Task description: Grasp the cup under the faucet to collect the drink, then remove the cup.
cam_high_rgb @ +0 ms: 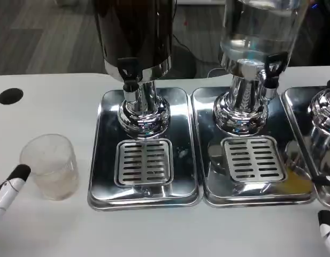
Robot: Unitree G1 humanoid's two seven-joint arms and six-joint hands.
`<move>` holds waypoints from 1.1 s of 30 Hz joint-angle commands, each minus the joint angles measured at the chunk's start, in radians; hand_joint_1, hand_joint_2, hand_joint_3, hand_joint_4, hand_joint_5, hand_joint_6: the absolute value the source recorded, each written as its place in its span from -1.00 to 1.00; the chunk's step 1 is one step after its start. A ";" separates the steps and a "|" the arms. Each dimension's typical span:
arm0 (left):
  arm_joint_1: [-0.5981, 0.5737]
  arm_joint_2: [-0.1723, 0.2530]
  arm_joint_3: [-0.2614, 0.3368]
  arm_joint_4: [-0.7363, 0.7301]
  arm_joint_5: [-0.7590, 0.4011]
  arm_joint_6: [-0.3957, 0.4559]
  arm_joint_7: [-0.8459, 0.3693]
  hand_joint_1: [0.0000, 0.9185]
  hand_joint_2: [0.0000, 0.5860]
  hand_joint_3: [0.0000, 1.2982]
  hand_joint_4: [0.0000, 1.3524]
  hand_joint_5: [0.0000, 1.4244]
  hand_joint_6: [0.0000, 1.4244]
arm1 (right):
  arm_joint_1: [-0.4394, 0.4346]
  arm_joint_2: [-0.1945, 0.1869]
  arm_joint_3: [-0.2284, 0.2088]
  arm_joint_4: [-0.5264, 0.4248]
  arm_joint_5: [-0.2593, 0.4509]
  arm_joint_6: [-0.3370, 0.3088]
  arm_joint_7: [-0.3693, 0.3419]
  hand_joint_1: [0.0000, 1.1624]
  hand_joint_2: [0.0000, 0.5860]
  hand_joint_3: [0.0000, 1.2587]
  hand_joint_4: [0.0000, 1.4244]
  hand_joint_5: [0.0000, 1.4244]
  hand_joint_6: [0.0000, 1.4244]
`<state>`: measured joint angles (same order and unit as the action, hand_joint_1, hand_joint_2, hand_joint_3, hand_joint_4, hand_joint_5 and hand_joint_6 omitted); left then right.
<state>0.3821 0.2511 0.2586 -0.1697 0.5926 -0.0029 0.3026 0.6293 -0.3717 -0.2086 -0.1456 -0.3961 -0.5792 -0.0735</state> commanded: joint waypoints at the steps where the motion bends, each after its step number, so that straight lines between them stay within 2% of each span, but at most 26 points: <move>1: -0.038 0.006 -0.004 0.032 -0.003 0.026 0.012 -0.74 -0.81 -0.80 -0.84 -0.58 -0.92 | -0.004 0.000 0.014 -0.007 0.001 -0.012 0.012 -0.30 0.54 -0.58 -0.89 -0.90 -1.00; 13: -0.151 0.052 -0.060 0.108 0.047 0.097 0.007 -0.67 -0.81 -0.76 -0.80 -0.51 -0.81 | -0.018 -0.007 0.032 0.003 0.003 -0.012 0.031 -0.32 0.57 -0.57 -0.88 -0.90 -1.00; 25: -0.240 0.103 -0.167 0.168 0.090 0.153 -0.014 -0.69 -0.86 -0.66 -0.72 -0.44 -0.70 | -0.043 -0.007 0.038 0.009 0.013 -0.010 0.047 -0.33 0.57 -0.55 -0.88 -0.89 -1.00; 33: -0.284 0.119 -0.244 0.187 0.126 0.211 -0.035 -0.66 -0.83 -0.64 -0.69 -0.38 -0.69 | -0.056 -0.007 0.046 0.026 0.010 -0.018 0.046 -0.33 0.57 -0.55 -0.87 -0.88 -1.00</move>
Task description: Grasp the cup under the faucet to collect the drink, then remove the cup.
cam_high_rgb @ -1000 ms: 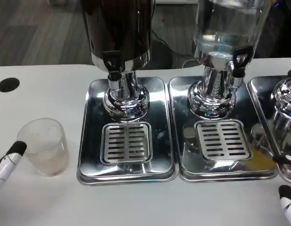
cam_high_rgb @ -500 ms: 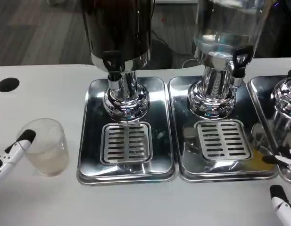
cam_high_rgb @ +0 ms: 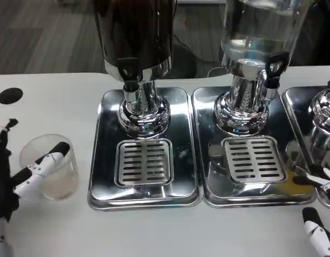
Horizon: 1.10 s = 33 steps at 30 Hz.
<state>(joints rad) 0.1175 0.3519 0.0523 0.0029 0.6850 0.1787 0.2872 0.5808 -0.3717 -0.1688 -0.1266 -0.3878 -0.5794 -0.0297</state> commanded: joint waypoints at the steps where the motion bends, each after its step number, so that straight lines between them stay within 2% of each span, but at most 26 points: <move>1: -0.023 0.022 -0.048 0.014 0.043 0.039 -0.021 -0.61 -0.83 -0.66 -0.69 -0.37 -0.68 | -0.009 -0.007 0.006 0.009 0.003 -0.019 0.002 -0.33 0.57 -0.54 -0.87 -0.88 -1.00; 6: -0.044 0.041 -0.100 0.017 0.086 0.062 -0.043 -0.30 -0.80 -0.68 -0.69 -0.34 -0.63 | -0.018 -0.011 -0.001 0.022 0.018 -0.029 0.003 -0.35 0.61 -0.53 -0.86 -0.87 -1.00; 12: -0.050 0.053 -0.120 0.019 0.093 0.072 -0.044 -0.12 -0.79 -0.70 -0.69 -0.32 -0.59 | -0.025 -0.011 -0.005 0.044 0.037 -0.041 0.004 -0.40 0.71 -0.50 -0.85 -0.87 -1.00; 24: -0.045 0.071 -0.138 0.016 0.094 0.087 -0.046 -0.07 -0.82 -0.64 -0.60 -0.19 -0.46 | -0.040 -0.005 0.002 0.051 0.031 -0.050 0.001 -0.45 0.79 -0.48 -0.84 -0.87 -1.00; 33: -0.039 0.065 -0.146 0.012 0.089 0.087 -0.032 -0.13 -0.79 -0.37 -0.40 -0.06 -0.35 | -0.029 -0.005 0.009 0.046 0.037 -0.058 0.004 -0.46 0.69 -0.47 -0.83 -0.87 -1.00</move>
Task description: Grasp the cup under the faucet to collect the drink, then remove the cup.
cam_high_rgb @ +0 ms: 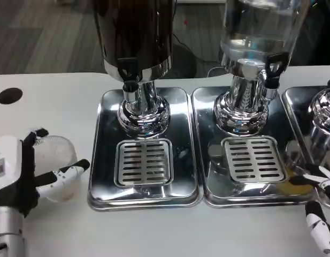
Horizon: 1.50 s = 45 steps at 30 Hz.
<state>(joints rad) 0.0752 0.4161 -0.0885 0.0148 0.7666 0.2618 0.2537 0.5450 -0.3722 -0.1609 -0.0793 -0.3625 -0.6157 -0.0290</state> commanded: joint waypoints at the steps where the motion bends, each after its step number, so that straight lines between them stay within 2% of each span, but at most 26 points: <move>1: 0.005 -0.001 -0.005 -0.002 0.007 0.003 0.004 -0.14 -0.79 -0.35 -0.38 -0.05 -0.34 | 0.009 -0.005 0.000 0.001 0.012 -0.025 0.003 -0.46 0.69 -0.47 -0.83 -0.87 -1.00; 12: 0.046 -0.017 0.010 -0.049 0.004 -0.015 0.060 -0.10 -0.70 -0.19 -0.23 0.06 -0.27 | 0.023 -0.007 0.000 0.006 0.004 -0.039 0.001 -0.45 0.59 -0.50 -0.83 -0.87 -1.00; 26: 0.105 -0.036 0.070 -0.119 -0.017 -0.067 0.131 -0.08 -0.69 -0.17 -0.23 0.09 -0.24 | 0.036 -0.010 -0.001 -0.001 0.005 -0.054 0.007 -0.42 0.59 -0.50 -0.83 -0.87 -1.00; 32: 0.103 -0.042 0.088 -0.145 -0.023 -0.083 0.117 -0.08 -0.68 -0.18 -0.22 0.09 -0.24 | 0.040 -0.013 -0.003 -0.004 0.010 -0.061 0.009 -0.38 0.57 -0.51 -0.83 -0.87 -1.00; 37: 0.081 -0.053 0.073 -0.154 -0.020 -0.083 0.100 -0.08 -0.68 -0.18 -0.22 0.09 -0.24 | 0.043 -0.009 0.001 -0.004 0.008 -0.066 0.010 -0.37 0.57 -0.51 -0.83 -0.87 -1.00; 45: 0.007 -0.081 0.007 -0.124 0.002 -0.072 0.070 -0.08 -0.68 -0.18 -0.22 0.10 -0.23 | 0.053 -0.009 -0.004 0.005 0.015 -0.079 0.009 -0.37 0.55 -0.51 -0.83 -0.87 -1.00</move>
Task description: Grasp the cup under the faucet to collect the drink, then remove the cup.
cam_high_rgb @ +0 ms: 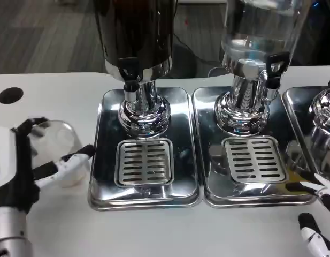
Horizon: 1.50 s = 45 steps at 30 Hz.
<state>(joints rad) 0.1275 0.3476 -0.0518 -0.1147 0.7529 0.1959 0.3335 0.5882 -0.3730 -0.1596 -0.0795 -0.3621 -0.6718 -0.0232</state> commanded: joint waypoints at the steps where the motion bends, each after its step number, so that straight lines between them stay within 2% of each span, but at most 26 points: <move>1: -0.057 -0.017 -0.043 0.014 0.018 -0.005 -0.013 -0.08 -0.68 -0.18 -0.22 0.10 -0.23 | 0.012 -0.009 -0.006 0.005 0.016 -0.024 0.003 -0.37 0.55 -0.51 -0.83 -0.87 -1.00; 17: -0.172 -0.082 -0.168 0.127 0.058 0.008 -0.008 -0.08 -0.68 -0.18 -0.20 0.11 -0.23 | 0.018 -0.013 -0.017 0.053 0.032 -0.064 0.002 -0.37 0.55 -0.51 -0.83 -0.87 -1.00; 26: -0.251 -0.117 -0.210 0.209 0.061 0.020 0.004 -0.08 -0.68 -0.17 -0.20 0.11 -0.22 | 0.027 -0.017 -0.024 0.064 0.043 -0.079 0.006 -0.37 0.55 -0.51 -0.83 -0.87 -1.00; 34: -0.293 -0.128 -0.221 0.247 0.067 0.030 0.012 -0.08 -0.67 -0.17 -0.20 0.11 -0.22 | 0.017 -0.026 -0.029 0.088 0.056 -0.085 0.008 -0.37 0.55 -0.51 -0.83 -0.87 -1.00; 42: -0.305 -0.121 -0.220 0.258 0.058 0.025 0.013 -0.34 -0.80 -0.27 -0.30 0.01 -0.25 | -0.005 -0.025 -0.019 0.095 0.052 -0.074 0.014 -0.37 0.55 -0.51 -0.83 -0.87 -1.00; 45: -0.310 -0.121 -0.219 0.269 0.052 0.023 0.013 -0.57 -0.89 -0.38 -0.43 -0.05 -0.30 | -0.009 -0.023 -0.014 0.095 0.047 -0.070 0.014 -0.37 0.54 -0.50 -0.83 -0.86 -1.00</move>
<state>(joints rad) -0.1556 0.2224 -0.2734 0.1471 0.7984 0.2256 0.3213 0.5837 -0.3937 -0.1781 0.0081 -0.3202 -0.7402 -0.0153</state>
